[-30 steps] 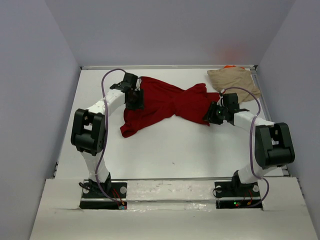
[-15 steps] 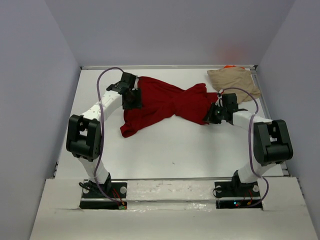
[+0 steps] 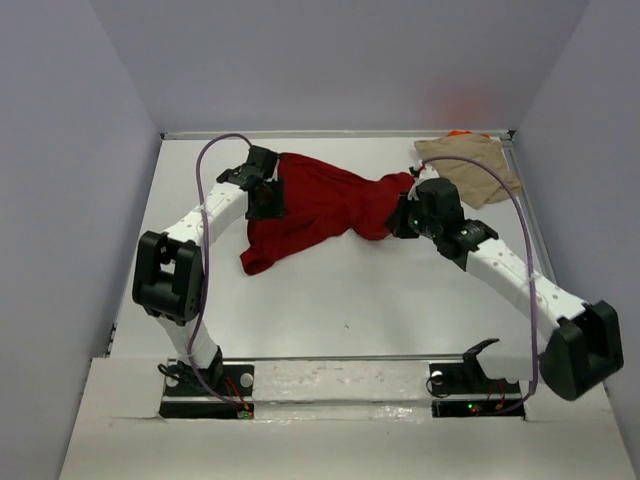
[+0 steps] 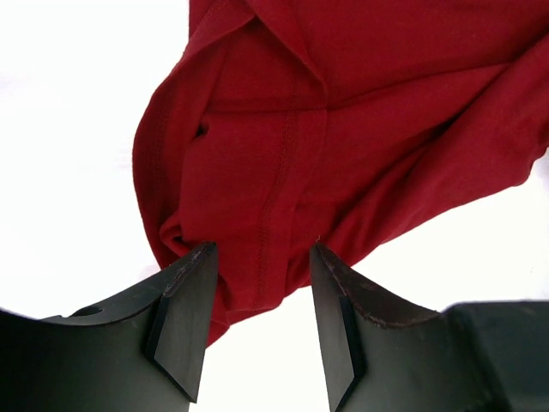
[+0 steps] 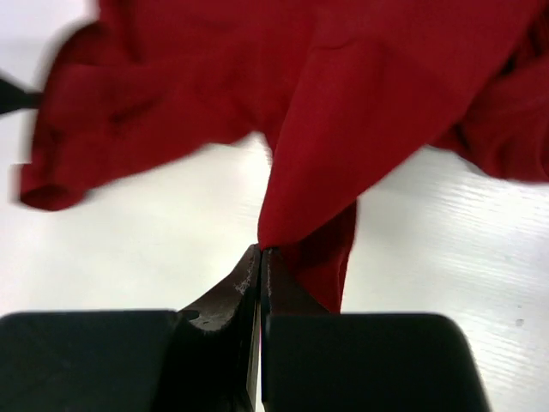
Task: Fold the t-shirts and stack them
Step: Flatten the tshirt out
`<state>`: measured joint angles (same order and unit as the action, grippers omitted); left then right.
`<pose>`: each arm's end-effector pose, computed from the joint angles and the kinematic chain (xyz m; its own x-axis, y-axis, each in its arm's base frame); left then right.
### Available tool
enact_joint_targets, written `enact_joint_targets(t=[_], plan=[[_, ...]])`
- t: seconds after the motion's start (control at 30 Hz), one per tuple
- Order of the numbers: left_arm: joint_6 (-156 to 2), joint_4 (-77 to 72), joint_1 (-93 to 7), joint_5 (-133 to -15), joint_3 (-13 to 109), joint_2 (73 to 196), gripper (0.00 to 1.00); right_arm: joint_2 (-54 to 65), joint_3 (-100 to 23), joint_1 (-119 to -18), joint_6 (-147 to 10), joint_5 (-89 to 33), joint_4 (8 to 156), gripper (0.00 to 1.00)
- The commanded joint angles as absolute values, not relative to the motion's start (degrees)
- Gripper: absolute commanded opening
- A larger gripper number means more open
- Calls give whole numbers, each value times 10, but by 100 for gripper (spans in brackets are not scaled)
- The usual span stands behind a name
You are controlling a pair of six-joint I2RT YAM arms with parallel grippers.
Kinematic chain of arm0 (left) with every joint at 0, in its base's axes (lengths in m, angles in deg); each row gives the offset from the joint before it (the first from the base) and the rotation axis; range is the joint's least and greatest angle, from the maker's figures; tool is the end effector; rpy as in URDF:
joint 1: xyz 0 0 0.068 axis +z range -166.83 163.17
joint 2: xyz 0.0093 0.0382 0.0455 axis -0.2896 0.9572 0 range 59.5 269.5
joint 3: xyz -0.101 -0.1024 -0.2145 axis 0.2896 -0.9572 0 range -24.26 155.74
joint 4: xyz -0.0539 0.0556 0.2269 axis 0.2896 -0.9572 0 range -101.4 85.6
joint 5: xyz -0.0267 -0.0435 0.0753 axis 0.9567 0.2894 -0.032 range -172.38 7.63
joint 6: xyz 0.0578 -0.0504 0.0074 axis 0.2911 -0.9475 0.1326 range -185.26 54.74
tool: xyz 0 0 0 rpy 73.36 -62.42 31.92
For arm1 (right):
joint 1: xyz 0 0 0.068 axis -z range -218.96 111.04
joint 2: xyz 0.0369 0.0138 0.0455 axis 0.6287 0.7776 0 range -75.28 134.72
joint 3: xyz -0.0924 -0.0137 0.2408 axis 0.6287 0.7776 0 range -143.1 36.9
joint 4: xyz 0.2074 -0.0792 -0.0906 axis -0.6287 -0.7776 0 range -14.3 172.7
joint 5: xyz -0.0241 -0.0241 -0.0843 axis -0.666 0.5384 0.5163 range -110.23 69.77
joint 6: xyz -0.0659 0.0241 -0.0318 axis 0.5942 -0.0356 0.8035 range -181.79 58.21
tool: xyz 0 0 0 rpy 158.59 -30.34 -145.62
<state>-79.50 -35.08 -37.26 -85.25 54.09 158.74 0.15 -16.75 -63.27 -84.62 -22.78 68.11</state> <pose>0.3528 -0.1278 0.2269 -0.7901 0.0321 -0.6122 0.1291 0.9850 -0.1149 0.2703 0.1254 0.2452 -0.6704 0.1225 -0.7318 -0.1995 0.9202 0.3367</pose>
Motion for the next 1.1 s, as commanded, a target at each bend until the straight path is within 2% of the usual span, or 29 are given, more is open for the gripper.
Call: enact_joint_targets(t=[0.0,0.1,0.3,0.47,0.6,0.63,0.73,0.87,1.07], plan=[[-793,-359,-382,-878,540,1538,57,-119,-215,-711,-887,-79,585,0],[-792,-356,-388,-873,533,1535,57,-164,-236,-748,-926,-7,502,0],[-793,-364,-409,-878,535,1519,57,-201,-230,-767,-983,15,399,0],[-787,-384,-421,-891,539,1506,57,-213,-244,-815,-1072,91,307,0],[-786,-397,-424,-898,545,1492,57,-168,-307,-939,-1183,174,168,0],[-786,-399,-425,-905,547,1490,57,-147,-323,-1009,-1255,223,131,0],[-784,-405,-425,-907,555,1489,57,-39,-388,-1126,-1420,280,-13,0],[-781,-407,-430,-905,550,1475,57,15,-394,-1173,-1475,257,-11,0],[-779,-406,-430,-904,532,1452,57,-54,-274,-1174,-1521,217,19,0]])
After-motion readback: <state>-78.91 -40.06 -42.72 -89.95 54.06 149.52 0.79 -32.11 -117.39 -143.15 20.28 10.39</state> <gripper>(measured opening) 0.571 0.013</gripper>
